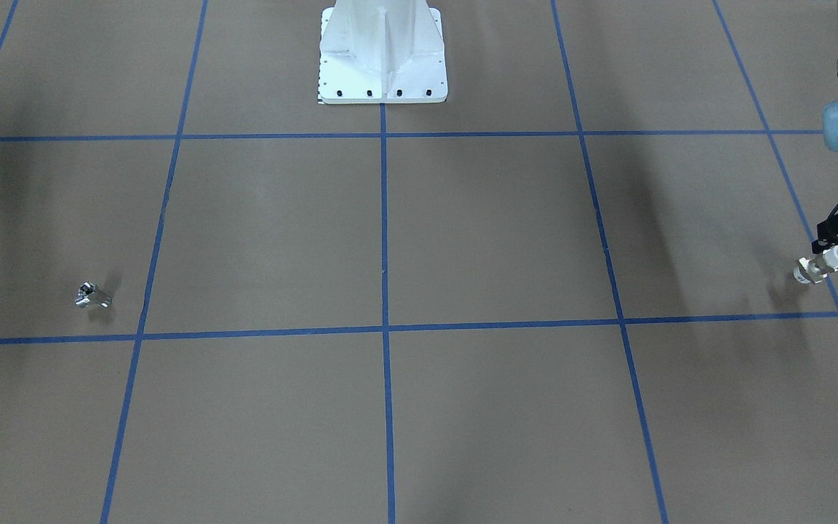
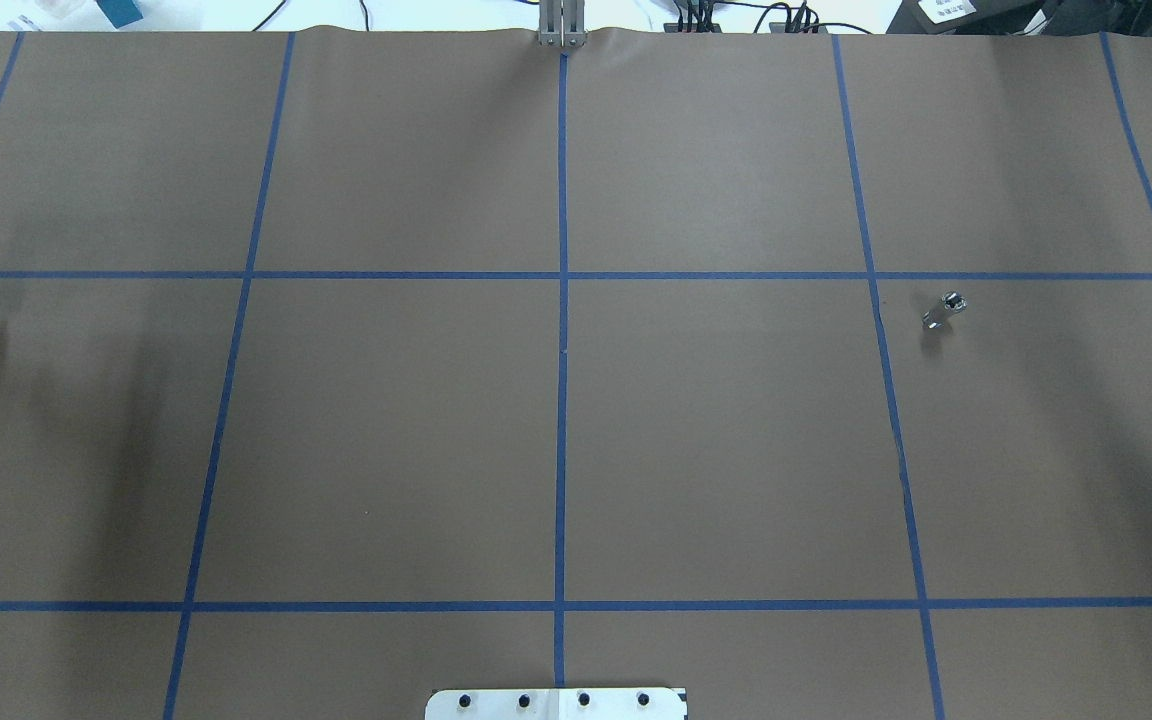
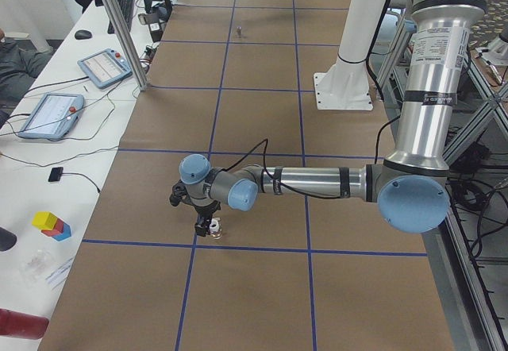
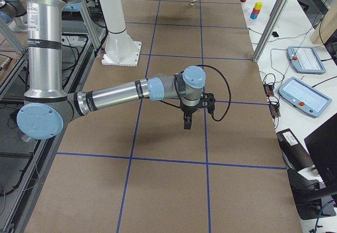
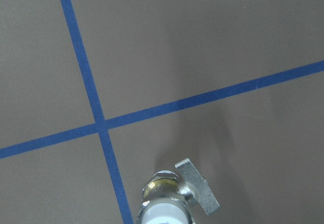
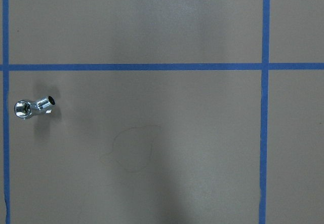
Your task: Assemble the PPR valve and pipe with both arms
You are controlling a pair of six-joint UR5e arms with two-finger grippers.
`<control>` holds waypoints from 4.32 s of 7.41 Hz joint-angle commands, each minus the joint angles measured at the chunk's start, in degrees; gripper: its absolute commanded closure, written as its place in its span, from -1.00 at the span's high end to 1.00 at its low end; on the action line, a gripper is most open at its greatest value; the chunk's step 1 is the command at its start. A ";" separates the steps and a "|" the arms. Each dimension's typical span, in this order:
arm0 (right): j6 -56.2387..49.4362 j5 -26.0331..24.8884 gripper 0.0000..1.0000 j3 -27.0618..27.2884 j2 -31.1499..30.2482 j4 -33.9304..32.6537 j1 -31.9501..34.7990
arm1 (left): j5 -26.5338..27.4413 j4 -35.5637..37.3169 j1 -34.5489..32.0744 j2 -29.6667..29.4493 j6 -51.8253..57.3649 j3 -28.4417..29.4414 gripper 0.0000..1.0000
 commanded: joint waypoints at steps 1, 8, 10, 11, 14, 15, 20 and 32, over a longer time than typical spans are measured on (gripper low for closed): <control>0.10 -0.01 1.00 -1.36 -0.14 3.28 -0.05 | -0.15 -0.03 0.01 -0.16 -0.01 1.23 0.65; 0.10 -0.01 1.00 -1.36 -0.05 3.38 -0.05 | -3.05 8.18 -0.25 -2.70 -0.79 -6.36 -1.00; -0.07 0.08 1.00 -1.36 -0.05 3.38 -0.05 | -3.05 23.74 1.22 -7.60 -8.65 -21.55 -1.00; -0.08 0.08 1.00 -1.36 -0.05 3.64 -0.05 | -2.79 23.97 5.94 -8.93 -14.45 -25.80 -1.00; -0.16 -0.01 1.00 -1.27 0.04 3.82 -0.05 | 4.82 26.15 23.49 -23.84 -36.95 -26.81 -1.00; -0.16 -0.01 1.00 -1.27 0.04 3.82 -0.05 | 9.04 26.95 28.43 -30.24 -41.97 -23.41 -1.00; 0.01 -0.19 1.00 -1.36 -0.05 3.82 -0.05 | 15.23 26.70 35.95 -52.96 -51.60 0.67 -1.00; -0.16 -0.01 1.00 -1.27 0.04 3.82 -0.13 | 16.38 22.12 38.94 -55.88 -51.60 10.11 -1.00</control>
